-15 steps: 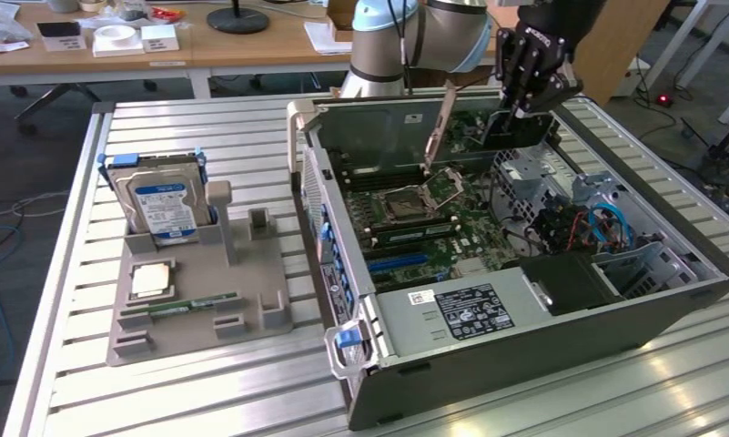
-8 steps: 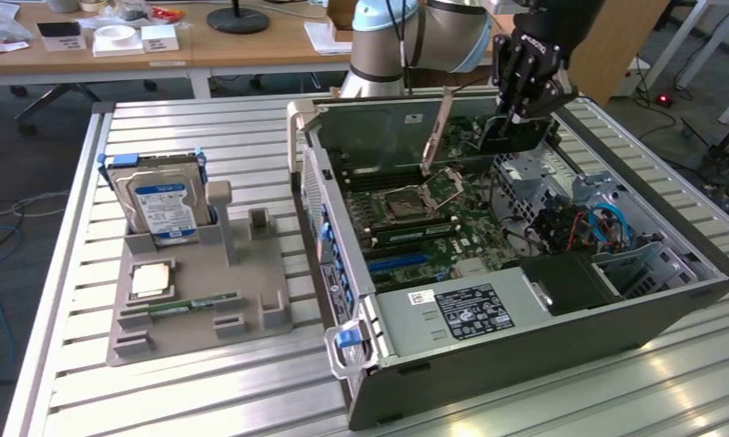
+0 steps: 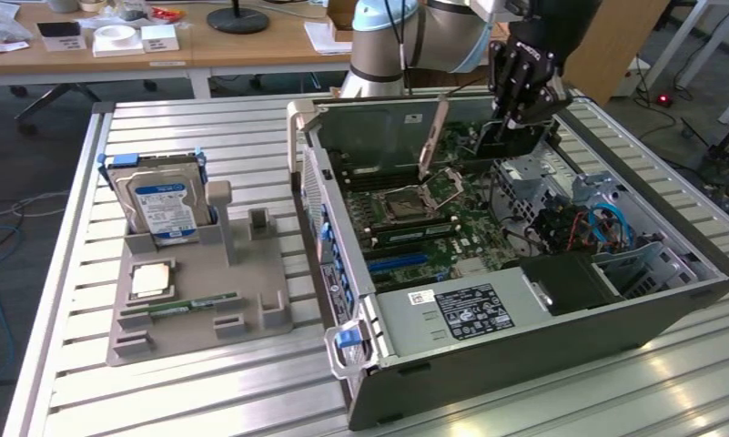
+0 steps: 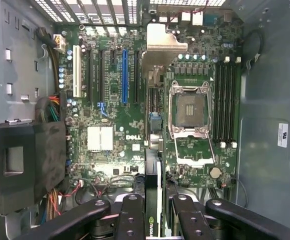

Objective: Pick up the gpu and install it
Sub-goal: 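Insert the gpu into the slot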

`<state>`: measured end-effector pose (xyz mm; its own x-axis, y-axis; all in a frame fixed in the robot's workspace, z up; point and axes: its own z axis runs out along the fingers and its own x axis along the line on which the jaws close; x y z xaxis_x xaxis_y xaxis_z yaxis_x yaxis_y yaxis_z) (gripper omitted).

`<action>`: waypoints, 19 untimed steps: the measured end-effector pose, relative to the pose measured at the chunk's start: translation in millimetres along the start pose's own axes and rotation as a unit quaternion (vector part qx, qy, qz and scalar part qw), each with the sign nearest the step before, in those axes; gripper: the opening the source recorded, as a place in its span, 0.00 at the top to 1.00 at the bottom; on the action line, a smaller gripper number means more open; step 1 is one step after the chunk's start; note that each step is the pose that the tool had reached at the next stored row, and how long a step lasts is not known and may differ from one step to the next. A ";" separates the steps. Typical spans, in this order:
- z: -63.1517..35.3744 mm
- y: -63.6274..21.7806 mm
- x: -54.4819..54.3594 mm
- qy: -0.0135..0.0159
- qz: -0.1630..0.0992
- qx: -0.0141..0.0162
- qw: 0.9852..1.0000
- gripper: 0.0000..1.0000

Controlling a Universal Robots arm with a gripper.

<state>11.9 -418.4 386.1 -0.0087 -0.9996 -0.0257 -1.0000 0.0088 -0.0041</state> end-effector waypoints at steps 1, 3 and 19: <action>0.9 0.3 0.1 0.000 0.000 0.000 1.000 0.74; 2.1 0.8 0.7 0.000 0.000 0.000 1.000 0.74; 15.1 11.4 13.9 0.000 0.000 0.004 1.000 0.74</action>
<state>0.4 -431.8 370.6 -0.0086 -0.9996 -0.0256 -0.9999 0.0089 -0.0115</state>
